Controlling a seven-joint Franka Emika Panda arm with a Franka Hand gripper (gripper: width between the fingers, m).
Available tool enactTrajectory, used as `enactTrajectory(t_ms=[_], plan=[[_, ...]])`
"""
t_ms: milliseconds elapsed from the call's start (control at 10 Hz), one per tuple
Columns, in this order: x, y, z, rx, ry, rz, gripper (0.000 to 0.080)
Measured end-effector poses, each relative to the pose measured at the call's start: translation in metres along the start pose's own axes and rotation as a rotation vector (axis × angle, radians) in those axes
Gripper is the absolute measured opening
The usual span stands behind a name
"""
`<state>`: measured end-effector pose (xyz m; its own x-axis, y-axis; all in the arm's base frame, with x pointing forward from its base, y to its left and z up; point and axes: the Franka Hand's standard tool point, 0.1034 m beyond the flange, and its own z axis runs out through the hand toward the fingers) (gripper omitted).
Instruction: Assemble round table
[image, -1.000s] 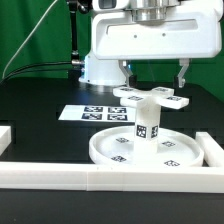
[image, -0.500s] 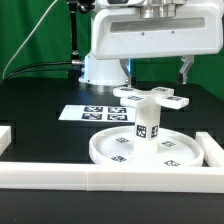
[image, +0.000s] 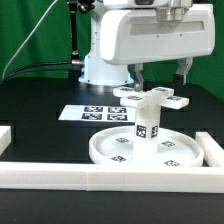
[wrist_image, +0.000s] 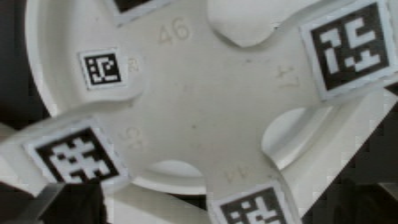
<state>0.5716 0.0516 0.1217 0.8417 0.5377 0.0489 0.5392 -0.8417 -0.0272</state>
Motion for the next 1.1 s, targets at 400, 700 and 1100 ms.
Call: enactTrajectory(t_ms=[400,700,1100], plan=[[-0.0037,0.0078,0.0003,-0.012,-0.007,-0.333,0.0649],[0.0000,0.0078,-0.0012,-0.053,-0.030,-0.579,0.0649],[-0.0040,0.0081,0.0019,-0.058,-0.057,-0.822,0.0649]])
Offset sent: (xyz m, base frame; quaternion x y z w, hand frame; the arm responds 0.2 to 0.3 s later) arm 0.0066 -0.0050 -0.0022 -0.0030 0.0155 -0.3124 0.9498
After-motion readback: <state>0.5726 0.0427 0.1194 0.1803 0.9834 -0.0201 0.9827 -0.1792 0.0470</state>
